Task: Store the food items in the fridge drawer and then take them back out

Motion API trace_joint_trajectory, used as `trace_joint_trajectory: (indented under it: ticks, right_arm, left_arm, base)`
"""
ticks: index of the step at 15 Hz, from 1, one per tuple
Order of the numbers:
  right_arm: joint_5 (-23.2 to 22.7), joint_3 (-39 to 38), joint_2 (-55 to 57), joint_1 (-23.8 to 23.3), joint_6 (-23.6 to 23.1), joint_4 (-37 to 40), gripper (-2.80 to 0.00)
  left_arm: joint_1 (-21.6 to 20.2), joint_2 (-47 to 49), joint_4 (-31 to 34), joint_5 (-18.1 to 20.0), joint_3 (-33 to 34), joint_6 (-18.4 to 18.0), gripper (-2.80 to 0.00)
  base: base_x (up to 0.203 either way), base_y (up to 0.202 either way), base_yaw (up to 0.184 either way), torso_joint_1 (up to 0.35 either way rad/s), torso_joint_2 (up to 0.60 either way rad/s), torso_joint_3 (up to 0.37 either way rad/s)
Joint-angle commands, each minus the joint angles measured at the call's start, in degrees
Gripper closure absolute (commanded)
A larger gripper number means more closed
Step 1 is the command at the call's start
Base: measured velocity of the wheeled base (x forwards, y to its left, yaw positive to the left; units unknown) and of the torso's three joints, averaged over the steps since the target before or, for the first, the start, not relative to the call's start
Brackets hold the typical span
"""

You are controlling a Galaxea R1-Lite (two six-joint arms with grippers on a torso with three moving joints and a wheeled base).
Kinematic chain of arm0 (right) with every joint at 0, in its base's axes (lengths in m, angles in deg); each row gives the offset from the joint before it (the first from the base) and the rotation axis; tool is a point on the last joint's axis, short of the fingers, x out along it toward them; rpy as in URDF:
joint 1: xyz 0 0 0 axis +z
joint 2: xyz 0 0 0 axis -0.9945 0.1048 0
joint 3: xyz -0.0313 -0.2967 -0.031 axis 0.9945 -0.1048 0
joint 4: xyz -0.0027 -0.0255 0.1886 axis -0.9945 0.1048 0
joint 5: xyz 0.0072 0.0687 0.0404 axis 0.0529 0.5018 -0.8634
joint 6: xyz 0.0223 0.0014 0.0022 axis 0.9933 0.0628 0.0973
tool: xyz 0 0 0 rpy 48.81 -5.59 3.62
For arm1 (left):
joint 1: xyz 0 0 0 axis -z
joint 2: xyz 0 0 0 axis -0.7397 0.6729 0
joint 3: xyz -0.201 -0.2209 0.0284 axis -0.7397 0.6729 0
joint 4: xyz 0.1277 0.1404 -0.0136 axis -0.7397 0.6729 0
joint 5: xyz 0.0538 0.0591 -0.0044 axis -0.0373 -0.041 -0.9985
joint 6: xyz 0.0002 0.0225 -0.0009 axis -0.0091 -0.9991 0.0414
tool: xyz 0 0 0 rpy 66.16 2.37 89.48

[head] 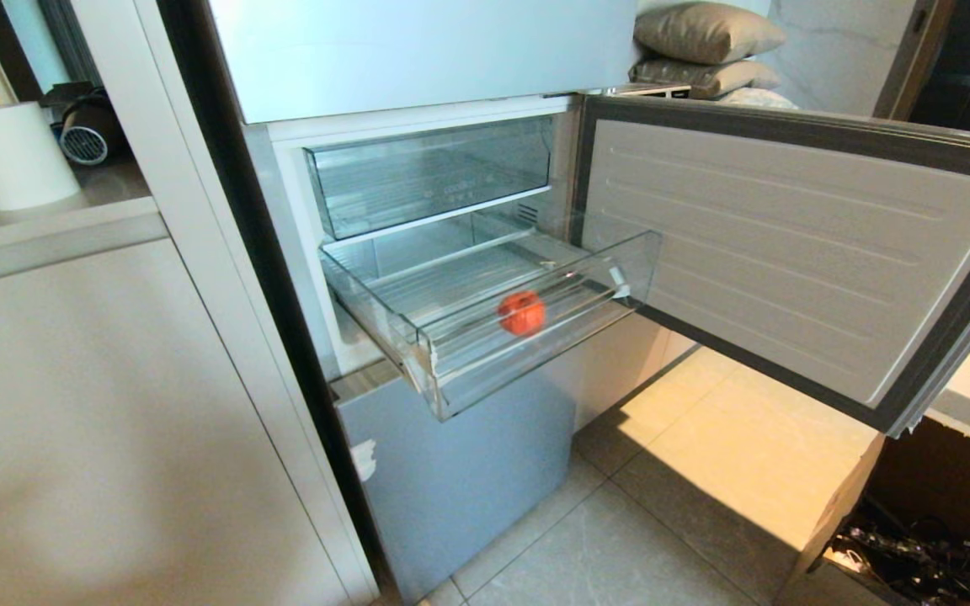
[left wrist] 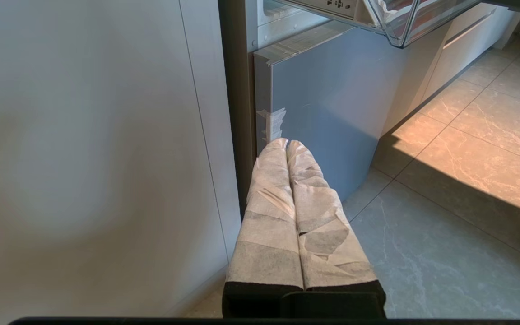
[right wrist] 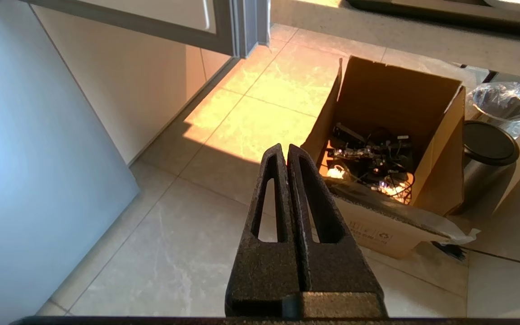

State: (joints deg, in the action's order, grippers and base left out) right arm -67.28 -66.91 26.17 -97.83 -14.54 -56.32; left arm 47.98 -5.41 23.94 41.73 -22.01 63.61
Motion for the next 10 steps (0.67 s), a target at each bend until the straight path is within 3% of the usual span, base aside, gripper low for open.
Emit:
trace_joint_trajectory:
  ticks: [1, 6, 9, 10]
  right_arm:
    - [-0.03, 1.17, 2.83, -2.8, 0.38, -0.75, 0.0]
    - [-4.4, 15.25, 34.15, -16.89, 2.98, -9.36, 0.0]
    - [-6.0, 22.57, 51.63, -21.38, 4.88, -16.93, 0.0]
    - [-6.24, 24.09, 56.85, -22.47, 5.25, -20.33, -2.8]
  left_arm:
    - [0.0, -0.19, -0.02, 0.0, 0.09, 0.0, 0.0]
    - [0.0, -0.11, -0.02, 0.0, 0.09, 0.0, 0.0]
    - [0.0, -0.11, -0.02, 0.0, 0.09, 0.0, 0.0]
    - [0.0, -0.13, -0.02, 0.0, 0.09, 0.0, 0.0]
  base:
    - [0.0, 0.0, 0.0, 0.0, 0.0, 0.0]
    - [0.0, 0.0, 0.0, 0.0, 0.0, 0.0]
    - [0.0, 0.0, 0.0, 0.0, 0.0, 0.0]
    - [0.0, 0.0, 0.0, 0.0, 0.0, 0.0]
